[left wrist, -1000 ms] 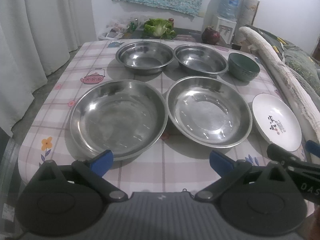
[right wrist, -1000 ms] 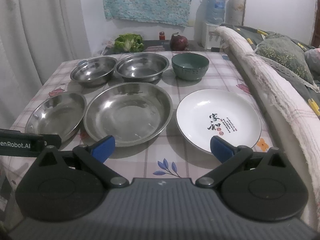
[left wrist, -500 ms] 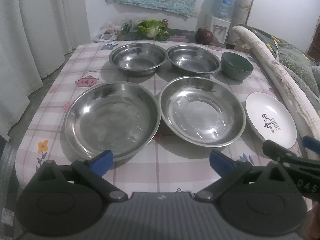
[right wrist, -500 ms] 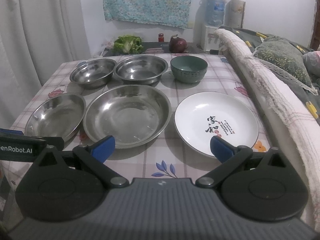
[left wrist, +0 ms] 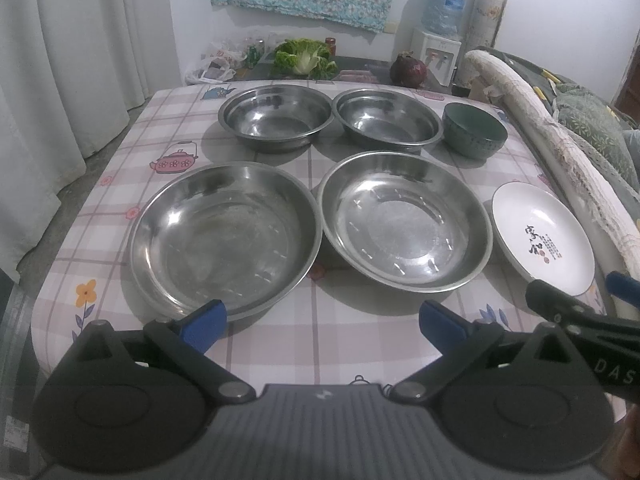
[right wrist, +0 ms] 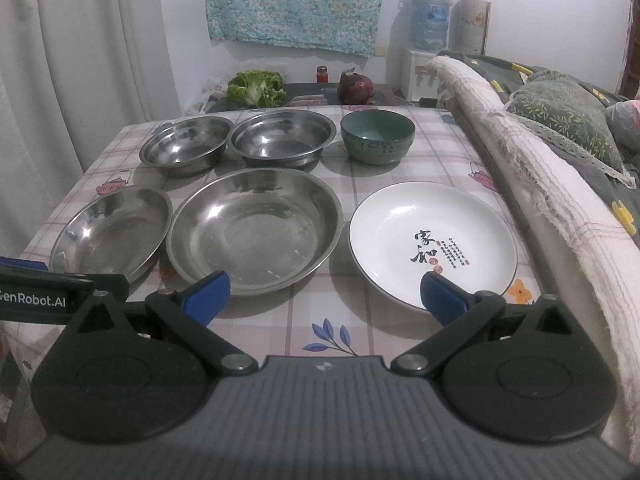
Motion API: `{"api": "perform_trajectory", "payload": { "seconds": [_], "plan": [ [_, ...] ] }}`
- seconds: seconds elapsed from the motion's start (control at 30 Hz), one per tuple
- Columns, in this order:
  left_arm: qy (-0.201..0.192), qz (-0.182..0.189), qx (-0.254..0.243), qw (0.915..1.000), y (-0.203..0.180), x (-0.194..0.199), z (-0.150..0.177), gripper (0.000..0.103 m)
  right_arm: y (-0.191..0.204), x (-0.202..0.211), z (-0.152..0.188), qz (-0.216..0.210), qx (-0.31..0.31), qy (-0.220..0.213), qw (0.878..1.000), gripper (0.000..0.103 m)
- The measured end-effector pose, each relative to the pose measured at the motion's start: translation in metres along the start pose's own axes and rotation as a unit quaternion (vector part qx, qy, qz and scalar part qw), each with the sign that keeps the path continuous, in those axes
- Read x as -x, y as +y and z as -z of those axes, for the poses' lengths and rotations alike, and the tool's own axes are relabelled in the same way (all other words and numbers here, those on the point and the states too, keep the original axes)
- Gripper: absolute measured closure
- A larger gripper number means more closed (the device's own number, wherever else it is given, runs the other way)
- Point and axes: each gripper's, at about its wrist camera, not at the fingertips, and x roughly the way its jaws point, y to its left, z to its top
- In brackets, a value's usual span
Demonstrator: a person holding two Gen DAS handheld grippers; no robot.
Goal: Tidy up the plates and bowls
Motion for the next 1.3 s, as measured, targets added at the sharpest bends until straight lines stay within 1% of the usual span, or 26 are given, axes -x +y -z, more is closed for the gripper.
{"api": "perform_trajectory", "payload": {
  "seconds": [1.03, 1.17, 1.3],
  "plan": [
    [0.002, -0.015, -0.003, 0.9999, 0.005, -0.006, 0.002, 0.0, 0.0, -0.002, 0.001, 0.002, -0.003, 0.002, 1.0, 0.001],
    [-0.013, -0.03, -0.01, 0.9994, 0.008, -0.005, -0.002, 0.0, 0.001, -0.005, -0.001, 0.0, -0.004, 0.0, 1.0, 0.001],
    [-0.029, -0.042, -0.025, 0.9984, 0.015, -0.006, -0.018, 0.0, 0.007, -0.007, -0.014, 0.008, 0.023, -0.018, 1.0, 0.001]
  ]
}}
